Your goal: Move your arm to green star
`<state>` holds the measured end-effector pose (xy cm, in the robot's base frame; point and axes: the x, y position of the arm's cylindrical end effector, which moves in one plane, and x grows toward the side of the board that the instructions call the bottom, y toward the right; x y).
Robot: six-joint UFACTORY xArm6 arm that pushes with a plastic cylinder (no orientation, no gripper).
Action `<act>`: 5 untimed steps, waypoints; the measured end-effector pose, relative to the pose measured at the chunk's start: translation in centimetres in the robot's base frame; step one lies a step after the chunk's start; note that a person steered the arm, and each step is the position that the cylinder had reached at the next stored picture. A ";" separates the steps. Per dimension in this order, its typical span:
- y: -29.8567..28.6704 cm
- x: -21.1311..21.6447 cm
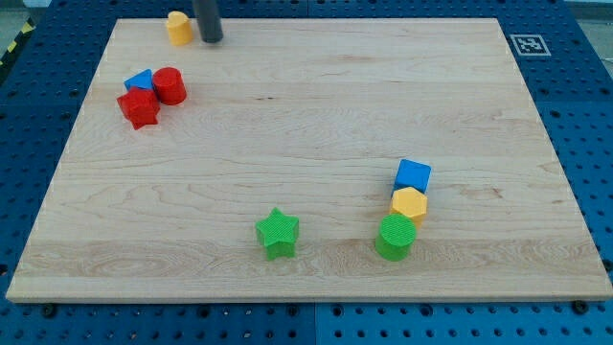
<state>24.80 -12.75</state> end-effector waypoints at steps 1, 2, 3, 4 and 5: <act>5.8 8.6; 7.2 17.8; 7.1 20.7; 7.1 20.7; 2.9 21.8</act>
<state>46.58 -9.85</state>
